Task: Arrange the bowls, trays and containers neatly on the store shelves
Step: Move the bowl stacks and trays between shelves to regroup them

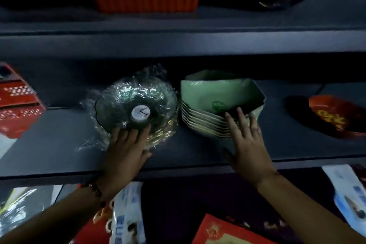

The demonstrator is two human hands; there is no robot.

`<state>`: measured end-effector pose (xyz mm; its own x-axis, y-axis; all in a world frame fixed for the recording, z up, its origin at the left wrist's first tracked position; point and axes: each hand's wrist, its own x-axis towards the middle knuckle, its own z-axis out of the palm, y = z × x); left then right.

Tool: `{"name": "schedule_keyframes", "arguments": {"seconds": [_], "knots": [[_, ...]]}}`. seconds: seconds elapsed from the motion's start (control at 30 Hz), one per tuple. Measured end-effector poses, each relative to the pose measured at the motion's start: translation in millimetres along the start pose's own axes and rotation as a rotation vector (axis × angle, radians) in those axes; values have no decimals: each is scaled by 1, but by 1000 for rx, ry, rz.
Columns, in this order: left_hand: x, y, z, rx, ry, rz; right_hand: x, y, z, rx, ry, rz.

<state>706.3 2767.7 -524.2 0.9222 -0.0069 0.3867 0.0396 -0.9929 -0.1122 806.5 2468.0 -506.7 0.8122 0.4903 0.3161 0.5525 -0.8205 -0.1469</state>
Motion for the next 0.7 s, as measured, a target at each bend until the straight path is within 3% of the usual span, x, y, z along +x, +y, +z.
{"name": "schedule_keyframes", "arguments": {"seconds": [0.27, 0.47, 0.6, 0.7], "knots": [[5, -22, 24, 1, 105, -9, 18, 13, 32, 123, 215, 18], [22, -36, 23, -14, -40, 3, 19, 8, 36, 163, 237, 62], [31, 9, -5, -70, 44, 34, 15, 20, 19, 68, 167, -26], [52, 78, -27, -94, 180, 181, 15, 26, 0, -20, 132, -138]]}}
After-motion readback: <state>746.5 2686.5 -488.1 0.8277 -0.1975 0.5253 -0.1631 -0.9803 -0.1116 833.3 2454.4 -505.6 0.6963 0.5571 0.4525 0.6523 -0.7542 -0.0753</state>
